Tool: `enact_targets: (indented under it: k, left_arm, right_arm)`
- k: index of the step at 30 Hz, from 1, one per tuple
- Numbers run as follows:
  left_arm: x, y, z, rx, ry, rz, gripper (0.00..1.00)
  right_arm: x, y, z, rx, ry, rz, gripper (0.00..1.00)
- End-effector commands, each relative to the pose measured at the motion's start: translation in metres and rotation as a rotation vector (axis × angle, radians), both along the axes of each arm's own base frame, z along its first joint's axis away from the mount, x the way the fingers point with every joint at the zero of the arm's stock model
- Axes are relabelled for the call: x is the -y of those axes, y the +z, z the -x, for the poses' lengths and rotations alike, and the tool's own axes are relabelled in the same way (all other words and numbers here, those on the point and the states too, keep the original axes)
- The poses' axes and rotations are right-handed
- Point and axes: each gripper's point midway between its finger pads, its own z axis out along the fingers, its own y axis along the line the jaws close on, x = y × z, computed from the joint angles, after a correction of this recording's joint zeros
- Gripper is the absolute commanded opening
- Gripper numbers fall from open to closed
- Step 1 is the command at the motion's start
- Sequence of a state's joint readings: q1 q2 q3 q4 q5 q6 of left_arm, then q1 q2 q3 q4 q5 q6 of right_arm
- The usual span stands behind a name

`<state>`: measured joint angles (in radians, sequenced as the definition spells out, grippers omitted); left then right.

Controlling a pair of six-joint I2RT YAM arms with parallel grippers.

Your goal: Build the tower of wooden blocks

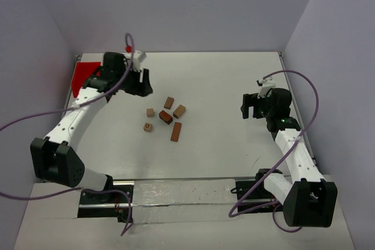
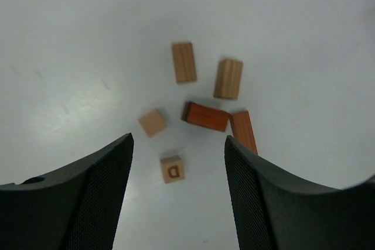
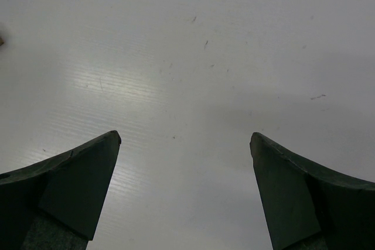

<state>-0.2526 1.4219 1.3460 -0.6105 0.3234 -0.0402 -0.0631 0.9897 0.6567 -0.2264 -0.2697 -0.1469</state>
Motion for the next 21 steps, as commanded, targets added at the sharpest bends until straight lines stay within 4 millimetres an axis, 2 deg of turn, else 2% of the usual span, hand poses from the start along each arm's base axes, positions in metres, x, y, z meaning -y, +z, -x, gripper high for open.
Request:
enact_targets:
  k: [1, 3, 9, 16, 21]
  left_arm:
    - [0.043, -0.016, -0.002, 0.02, 0.016, -0.029, 0.67]
    - [0.053, -0.038, -0.004, -0.04, 0.008, -0.042, 0.65]
    - [0.073, -0.077, 0.0, -0.087, -0.026, -0.132, 0.6]
    - [0.107, -0.099, 0.009, -0.105, -0.147, -0.173, 0.59]
    - [0.121, -0.111, -0.002, -0.136, -0.14, -0.194, 0.59]
  right_arm:
    - [-0.002, 0.025, -0.008, 0.071, 0.01, 0.01, 1.0]
    - [-0.002, 0.023, -0.007, 0.069, 0.01, 0.009, 1.0]
    - [-0.001, 0.019, -0.008, 0.056, 0.011, 0.012, 1.0]
    - [0.0, 0.015, -0.009, 0.042, 0.009, 0.016, 1.0]
    - [0.0, 0.015, -0.01, 0.041, 0.008, 0.017, 1.0]
